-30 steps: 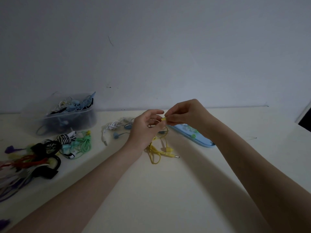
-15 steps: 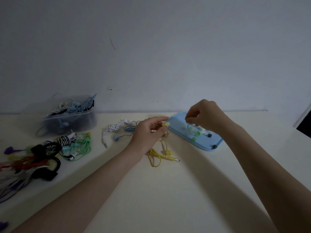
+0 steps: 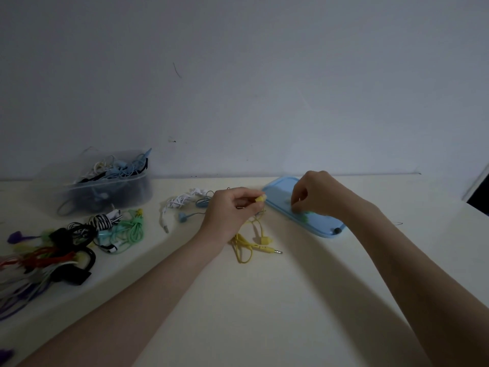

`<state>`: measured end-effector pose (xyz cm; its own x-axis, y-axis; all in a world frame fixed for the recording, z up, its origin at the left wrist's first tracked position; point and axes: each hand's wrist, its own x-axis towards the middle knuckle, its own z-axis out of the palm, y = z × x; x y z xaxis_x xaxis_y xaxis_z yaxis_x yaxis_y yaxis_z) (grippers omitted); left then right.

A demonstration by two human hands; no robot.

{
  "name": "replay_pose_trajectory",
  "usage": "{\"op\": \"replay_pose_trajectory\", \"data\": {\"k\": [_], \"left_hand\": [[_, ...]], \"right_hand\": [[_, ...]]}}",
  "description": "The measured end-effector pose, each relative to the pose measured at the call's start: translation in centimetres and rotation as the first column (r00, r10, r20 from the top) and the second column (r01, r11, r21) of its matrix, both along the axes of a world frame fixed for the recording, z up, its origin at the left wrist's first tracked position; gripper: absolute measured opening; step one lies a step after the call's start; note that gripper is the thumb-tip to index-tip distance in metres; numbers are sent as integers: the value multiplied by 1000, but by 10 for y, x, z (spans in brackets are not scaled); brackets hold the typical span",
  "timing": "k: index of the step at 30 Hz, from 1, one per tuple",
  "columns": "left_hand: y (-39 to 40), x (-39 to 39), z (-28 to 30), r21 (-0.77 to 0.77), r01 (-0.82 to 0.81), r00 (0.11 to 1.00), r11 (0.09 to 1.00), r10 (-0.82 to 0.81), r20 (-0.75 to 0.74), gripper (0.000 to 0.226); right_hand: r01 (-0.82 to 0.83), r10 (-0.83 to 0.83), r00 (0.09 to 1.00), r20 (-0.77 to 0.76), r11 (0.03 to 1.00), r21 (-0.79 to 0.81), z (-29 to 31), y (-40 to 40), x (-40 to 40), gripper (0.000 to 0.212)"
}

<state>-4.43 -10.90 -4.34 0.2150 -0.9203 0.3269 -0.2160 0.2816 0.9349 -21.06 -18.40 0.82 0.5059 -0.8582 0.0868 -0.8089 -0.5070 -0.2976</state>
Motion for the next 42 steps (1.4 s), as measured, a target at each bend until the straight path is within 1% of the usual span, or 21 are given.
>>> {"op": "replay_pose_trajectory", "data": {"k": [3, 6, 7, 9, 11, 12, 15, 18, 19, 21, 23, 27, 29, 31, 33, 35, 37, 40, 42], "left_hand": [[0, 0, 1, -1, -2, 1000, 1000, 2, 5, 25], [0, -1, 3, 9, -15, 1000, 1000, 15, 23, 24], [0, 0, 3, 16, -18, 1000, 1000, 18, 26, 26], [0, 0, 3, 24, -20, 999, 999, 19, 29, 28], [1, 0, 4, 20, -22, 999, 1000, 22, 28, 27], [1, 0, 4, 14, -25, 999, 1000, 24, 28, 26], [2, 0, 5, 3, -33, 999, 999, 33, 33, 25], [2, 0, 5, 8, -29, 999, 1000, 29, 31, 27], [2, 0, 4, 10, -25, 998, 1000, 25, 49, 27], [2, 0, 3, 13, -19, 990, 1000, 17, 138, 28], [2, 1, 1, 20, -10, 975, 1000, 5, 221, 29], [0, 2, 1, 27, -29, 979, 999, 23, 205, 24], [0, 3, 1, 25, -34, 977, 999, 28, 210, 19], [0, 3, 1, 26, -35, 972, 999, 28, 235, 15], [0, 3, 2, 34, -48, 967, 998, 37, 253, 15], [1, 3, 3, 26, -63, 966, 998, 54, 254, 16], [1, 2, 3, 10, -71, 966, 997, 66, 251, 17], [1, 3, 2, 0, -81, 964, 997, 78, 253, 18], [1, 3, 2, -14, -78, 973, 997, 79, 217, 18]], "right_hand": [[-14, 12, 995, 95, 1000, 14, 4, 0, -1, 2], [-13, 8, 982, 187, 1000, 22, 8, 0, 2, 3], [-26, 6, 967, 257, 997, 74, 9, 2, 4, 5], [-102, 9, 906, 424, 975, 198, 10, 6, 9, 11], [-184, 22, 849, 529, 949, 256, 8, 10, 12, 11], [-211, 33, 837, 546, 940, 268, 7, 11, 13, 9], [-269, 71, 827, 557, 921, 282, 4, 15, 15, 15], [-281, 96, 815, 571, 928, 245, 1, 15, 19, 10], [-272, 100, 818, 566, 935, 229, -1, 14, 20, 8], [-258, 107, 838, 535, 942, 216, -3, 13, 22, 7], [-256, 106, 855, 507, 937, 237, -5, 13, 22, 9], [-232, 88, 875, 477, 939, 252, 4, 14, 20, 12], [-227, 92, 900, 427, 933, 278, 15, 17, 17, 13], [-252, 145, 944, 297, 897, 364, 24, 22, 15, 12], [-262, 223, 965, 137, 849, 459, 27, 30, 19, 11], [-238, 278, 961, -11, 842, 483, 21, 35, 29, 9], [-219, 294, 951, -97, 859, 463, 14, 37, 36, 4], [-244, 315, 945, -93, 863, 443, 11, 35, 37, 6], [-254, 292, 956, -21, 864, 435, 13, 32, 32, 7]]}}
